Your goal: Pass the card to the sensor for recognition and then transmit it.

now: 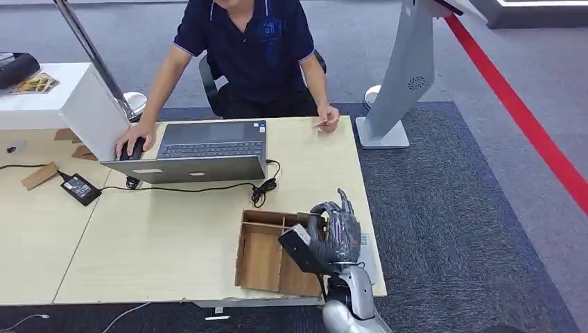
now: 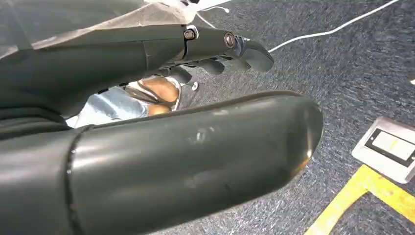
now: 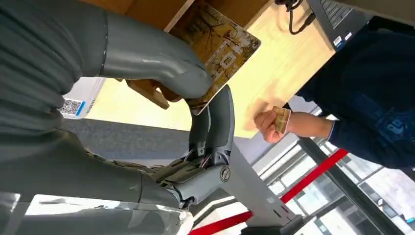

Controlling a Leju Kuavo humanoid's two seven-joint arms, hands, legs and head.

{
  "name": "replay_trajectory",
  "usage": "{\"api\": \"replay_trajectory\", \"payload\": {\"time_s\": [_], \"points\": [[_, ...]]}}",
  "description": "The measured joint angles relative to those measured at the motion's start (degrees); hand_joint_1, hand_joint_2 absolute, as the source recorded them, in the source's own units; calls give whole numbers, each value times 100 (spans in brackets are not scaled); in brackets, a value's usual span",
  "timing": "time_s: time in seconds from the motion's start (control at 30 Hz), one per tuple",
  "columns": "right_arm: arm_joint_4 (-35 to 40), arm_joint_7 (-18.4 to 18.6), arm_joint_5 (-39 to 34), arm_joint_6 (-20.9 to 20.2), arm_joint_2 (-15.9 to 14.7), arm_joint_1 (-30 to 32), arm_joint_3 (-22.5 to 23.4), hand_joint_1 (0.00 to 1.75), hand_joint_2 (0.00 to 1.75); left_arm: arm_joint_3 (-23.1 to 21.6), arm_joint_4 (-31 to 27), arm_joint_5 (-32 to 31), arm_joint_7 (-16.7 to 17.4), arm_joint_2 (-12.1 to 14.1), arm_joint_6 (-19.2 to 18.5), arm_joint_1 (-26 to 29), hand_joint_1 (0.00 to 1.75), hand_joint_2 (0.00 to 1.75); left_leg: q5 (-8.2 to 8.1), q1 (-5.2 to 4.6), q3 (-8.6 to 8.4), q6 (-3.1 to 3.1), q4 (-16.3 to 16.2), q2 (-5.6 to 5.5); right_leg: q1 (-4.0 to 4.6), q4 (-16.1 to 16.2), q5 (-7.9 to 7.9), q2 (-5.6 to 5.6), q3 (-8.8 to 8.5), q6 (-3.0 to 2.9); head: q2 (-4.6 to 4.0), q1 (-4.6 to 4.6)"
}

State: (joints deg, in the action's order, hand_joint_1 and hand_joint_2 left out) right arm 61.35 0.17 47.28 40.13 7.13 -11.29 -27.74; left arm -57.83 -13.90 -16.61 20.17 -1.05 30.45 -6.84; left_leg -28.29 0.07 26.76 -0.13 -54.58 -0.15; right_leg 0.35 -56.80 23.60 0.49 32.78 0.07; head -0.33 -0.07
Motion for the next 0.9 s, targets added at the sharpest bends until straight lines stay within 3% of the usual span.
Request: {"api": "replay_trajectory", "payload": {"time_s": [0.2,0.37,0.67,0.9], "points": [[217,-481,485,7,127,176,343,175,175,0,0,24,0,0,2,4,0,0,0,0,1,0,0,0,0,0,0,0,1,0,2,-2],[989,-953,570,13,315,387,855,175,175,2,2,83,33,2,9,15,0,0,0,-1,0,0,0,0,0,0,0,0,1,0,0,0],[2766,-797,100,15,383,721,1430,175,175,2,2,122,83,4,9,33,0,0,0,-2,-2,0,0,0,-1,0,-1,1,0,1,0,0],[3420,-806,-99,7,382,850,1602,175,175,2,2,116,96,4,9,30,0,0,0,-1,-2,0,0,0,0,0,-1,1,0,0,2,-2]]}}
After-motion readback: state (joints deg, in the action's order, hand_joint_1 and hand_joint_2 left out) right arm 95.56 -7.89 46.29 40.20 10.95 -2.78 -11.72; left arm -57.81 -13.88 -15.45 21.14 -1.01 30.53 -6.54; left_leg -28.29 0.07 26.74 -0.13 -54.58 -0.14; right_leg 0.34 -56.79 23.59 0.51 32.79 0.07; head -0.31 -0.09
